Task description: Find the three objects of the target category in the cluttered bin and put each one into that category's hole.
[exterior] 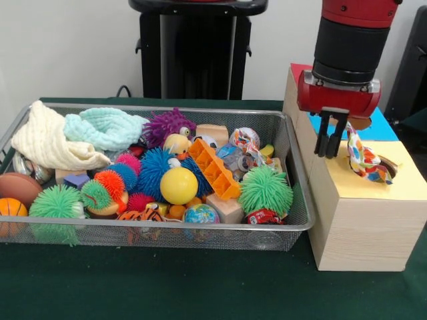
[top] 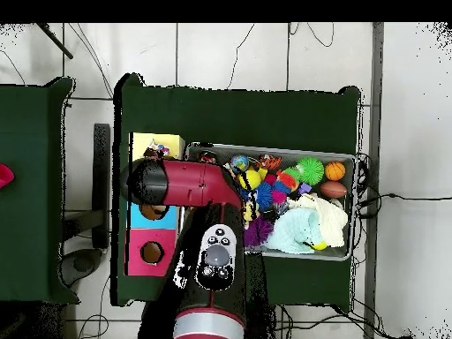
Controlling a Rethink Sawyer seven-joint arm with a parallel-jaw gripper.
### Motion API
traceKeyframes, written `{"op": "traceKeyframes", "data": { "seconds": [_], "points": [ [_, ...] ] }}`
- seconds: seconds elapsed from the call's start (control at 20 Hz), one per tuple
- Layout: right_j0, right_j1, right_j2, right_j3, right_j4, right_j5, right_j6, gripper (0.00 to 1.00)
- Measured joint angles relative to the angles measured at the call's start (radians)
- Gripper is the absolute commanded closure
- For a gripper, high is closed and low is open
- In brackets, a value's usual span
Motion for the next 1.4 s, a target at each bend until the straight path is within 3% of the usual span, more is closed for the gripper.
{"op": "traceKeyframes", "data": {
  "seconds": [0.55,1.1,1.4],
  "points": [
    [0.026,-0.02,0.003,0.018,0.049,-0.001,0.0,1.0],
    [-0.005,0.012,0.038,0.003,0.099,-0.13,0.0,1.0],
    [-0.016,0.026,0.05,0.002,0.133,-0.131,0.0,1.0]
  ]
}}
